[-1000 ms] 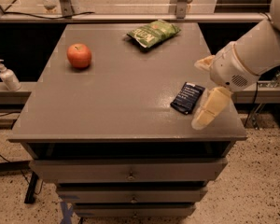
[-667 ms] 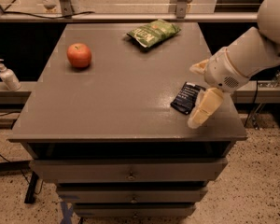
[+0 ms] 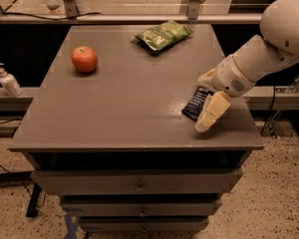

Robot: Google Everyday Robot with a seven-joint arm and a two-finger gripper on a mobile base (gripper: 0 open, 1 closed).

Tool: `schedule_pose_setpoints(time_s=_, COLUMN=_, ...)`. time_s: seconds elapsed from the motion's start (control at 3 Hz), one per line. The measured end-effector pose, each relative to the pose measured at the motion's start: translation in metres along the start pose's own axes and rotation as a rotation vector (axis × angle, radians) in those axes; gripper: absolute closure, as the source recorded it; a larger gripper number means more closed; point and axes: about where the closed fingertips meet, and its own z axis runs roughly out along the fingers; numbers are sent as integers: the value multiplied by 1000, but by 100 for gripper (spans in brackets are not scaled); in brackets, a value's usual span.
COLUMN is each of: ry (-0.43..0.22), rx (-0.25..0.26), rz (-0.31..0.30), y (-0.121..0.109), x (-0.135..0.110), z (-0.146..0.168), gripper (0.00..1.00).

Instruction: Pick rxbar blueberry

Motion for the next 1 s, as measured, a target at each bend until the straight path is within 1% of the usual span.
schedule_pose_setpoints(time_s=0.33, ry=0, rx=-39, rz=45, y=-9, x=5, z=8, gripper=16)
schedule_pose_setpoints(time_s=0.67, ry=3, rx=-53, rz=63, y=-12, x=6, z=7, gripper=40)
schedule_pose_setpoints(time_s=1.0, ry=3, rx=-53, rz=64, y=-12, x=3, z=3, gripper=64)
